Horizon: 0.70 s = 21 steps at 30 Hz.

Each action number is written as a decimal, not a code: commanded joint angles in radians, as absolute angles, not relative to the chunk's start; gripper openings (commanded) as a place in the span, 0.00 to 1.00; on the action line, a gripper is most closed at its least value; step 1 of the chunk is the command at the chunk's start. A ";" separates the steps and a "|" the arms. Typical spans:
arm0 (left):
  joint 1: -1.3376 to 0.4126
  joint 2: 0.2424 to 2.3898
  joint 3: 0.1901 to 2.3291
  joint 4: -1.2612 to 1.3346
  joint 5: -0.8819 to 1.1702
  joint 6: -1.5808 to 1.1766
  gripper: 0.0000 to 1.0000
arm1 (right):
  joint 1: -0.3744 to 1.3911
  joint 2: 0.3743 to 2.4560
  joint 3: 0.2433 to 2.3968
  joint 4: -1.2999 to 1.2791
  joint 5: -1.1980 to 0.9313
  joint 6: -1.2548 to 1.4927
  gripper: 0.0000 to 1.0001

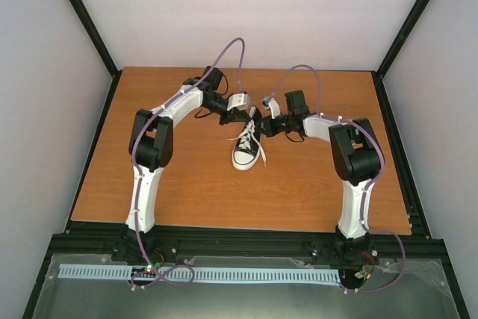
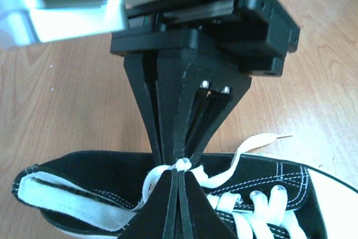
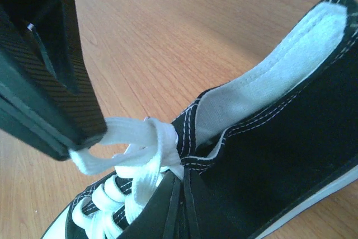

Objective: Tie the shoes

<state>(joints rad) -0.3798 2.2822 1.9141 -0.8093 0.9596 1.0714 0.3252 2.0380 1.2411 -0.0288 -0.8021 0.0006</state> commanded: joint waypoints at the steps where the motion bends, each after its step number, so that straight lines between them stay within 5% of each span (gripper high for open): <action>1: -0.372 2.269 1.930 -0.818 0.912 1.102 0.01 | 0.324 1.990 1.235 -0.045 -0.758 -0.011 0.03; 21: -0.351 2.266 1.919 -0.850 0.885 1.117 0.01 | 0.314 1.990 1.225 -0.021 -0.781 0.020 0.03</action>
<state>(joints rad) -0.3588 2.2822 1.9141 -0.8318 0.8574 1.0893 0.3183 2.0220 1.2373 -0.0597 -0.7532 0.0059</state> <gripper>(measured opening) 0.024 0.031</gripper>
